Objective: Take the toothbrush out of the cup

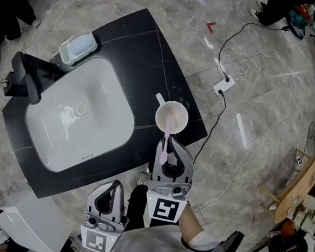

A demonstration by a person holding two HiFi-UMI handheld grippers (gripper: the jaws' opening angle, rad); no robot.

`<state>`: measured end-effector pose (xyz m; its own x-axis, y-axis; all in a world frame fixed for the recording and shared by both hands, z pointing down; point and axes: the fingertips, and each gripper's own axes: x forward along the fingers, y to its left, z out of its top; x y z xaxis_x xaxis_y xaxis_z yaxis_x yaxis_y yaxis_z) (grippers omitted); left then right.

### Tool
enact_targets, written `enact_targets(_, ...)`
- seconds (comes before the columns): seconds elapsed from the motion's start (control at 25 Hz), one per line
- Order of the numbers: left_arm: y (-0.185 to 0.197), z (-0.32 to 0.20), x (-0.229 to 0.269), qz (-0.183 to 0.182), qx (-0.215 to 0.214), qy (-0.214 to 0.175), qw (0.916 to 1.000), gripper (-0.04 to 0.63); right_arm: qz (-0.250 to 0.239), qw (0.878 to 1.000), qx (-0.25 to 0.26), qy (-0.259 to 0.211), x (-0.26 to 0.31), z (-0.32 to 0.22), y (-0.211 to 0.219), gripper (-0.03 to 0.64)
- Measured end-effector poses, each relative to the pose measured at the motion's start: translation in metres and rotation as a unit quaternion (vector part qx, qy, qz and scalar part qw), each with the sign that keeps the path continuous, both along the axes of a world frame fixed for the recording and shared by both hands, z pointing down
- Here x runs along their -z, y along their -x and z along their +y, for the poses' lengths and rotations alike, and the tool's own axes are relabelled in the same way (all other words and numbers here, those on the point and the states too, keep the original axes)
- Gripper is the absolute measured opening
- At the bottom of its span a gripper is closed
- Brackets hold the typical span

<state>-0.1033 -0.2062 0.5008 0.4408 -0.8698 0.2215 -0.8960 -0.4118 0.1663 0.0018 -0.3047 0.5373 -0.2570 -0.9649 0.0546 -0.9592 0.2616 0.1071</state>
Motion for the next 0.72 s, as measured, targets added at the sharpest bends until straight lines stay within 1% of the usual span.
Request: enact_targets(0.72,-0.001,-0.008,0.005,-0.009,-0.004,-0.021,0.9997,-0.005,-0.02,1.0,0.003,0.001,0.036,0.0,-0.007,0.041)
